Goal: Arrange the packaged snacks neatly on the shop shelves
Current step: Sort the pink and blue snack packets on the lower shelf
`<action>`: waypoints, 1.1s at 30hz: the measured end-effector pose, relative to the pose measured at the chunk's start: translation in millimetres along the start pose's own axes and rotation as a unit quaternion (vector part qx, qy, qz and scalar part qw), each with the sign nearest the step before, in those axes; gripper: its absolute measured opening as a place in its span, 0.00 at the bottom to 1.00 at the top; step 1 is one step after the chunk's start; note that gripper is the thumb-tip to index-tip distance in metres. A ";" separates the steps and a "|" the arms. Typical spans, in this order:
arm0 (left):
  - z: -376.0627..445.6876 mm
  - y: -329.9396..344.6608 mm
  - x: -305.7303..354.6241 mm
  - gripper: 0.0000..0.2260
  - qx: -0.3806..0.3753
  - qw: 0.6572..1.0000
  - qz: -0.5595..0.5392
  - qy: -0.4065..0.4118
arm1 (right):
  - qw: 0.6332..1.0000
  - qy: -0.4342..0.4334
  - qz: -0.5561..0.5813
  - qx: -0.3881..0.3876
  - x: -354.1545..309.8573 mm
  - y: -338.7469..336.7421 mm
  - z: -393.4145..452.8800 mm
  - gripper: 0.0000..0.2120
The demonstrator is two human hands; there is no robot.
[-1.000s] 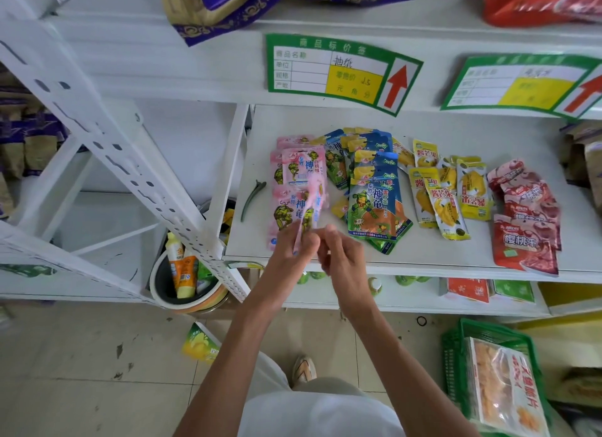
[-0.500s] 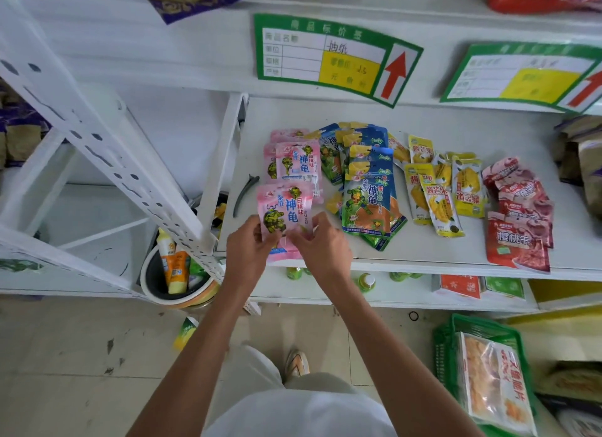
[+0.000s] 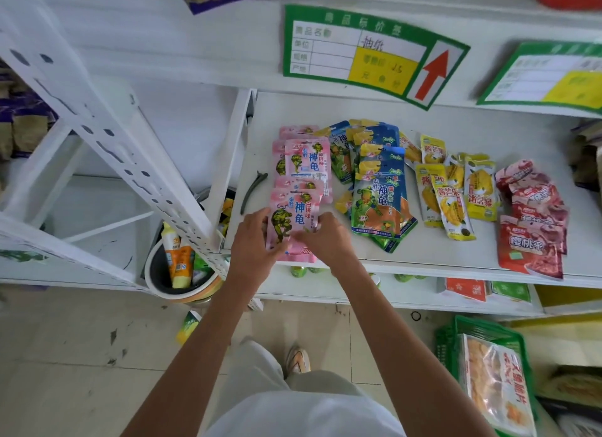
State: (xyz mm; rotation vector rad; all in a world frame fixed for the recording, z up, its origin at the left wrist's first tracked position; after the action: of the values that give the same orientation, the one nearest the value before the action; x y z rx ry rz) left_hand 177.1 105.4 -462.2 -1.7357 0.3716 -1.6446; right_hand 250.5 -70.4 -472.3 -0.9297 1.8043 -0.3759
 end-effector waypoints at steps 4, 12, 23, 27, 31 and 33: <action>2.9 3.6 15.7 0.33 0.020 0.998 0.048 0.041 | 0.999 -0.011 -0.009 -0.048 -6.5 -4.3 14.1 0.26; -3.3 17.2 26.5 0.18 0.057 0.992 0.112 0.028 | 0.982 -0.015 -0.123 0.146 -65.1 -102.6 74.0 0.17; -5.9 20.1 30.1 0.29 0.034 0.988 0.149 0.016 | 0.987 -0.063 -0.149 0.008 -71.0 -88.1 133.0 0.20; -3.4 22.5 34.5 0.29 0.039 0.987 0.154 0.008 | 0.974 -0.130 -0.105 0.152 -74.4 -125.6 115.0 0.10; -0.4 26.3 35.7 0.29 0.047 0.986 0.159 0.010 | 0.916 -0.196 0.098 0.335 -74.0 -173.0 56.3 0.14; 5.1 27.3 39.0 0.30 0.050 0.985 0.165 0.014 | 0.886 -0.210 0.182 0.370 -62.7 -180.7 24.2 0.16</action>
State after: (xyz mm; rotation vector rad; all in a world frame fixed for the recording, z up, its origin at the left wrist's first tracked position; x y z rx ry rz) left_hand 194.8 62.5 -450.5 -1.4864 0.5479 -1.4241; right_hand 358.9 -137.9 -327.8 -0.1061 1.2296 -0.5222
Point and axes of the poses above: each hand's wrist, its own z-axis towards the middle knuckle, its own y-axis out of the palm, x = y × z, the point moved 8 cm from there along z, towards the middle knuckle, and after that the axes turned 2 degrees about -x, right-handed, at the moved point
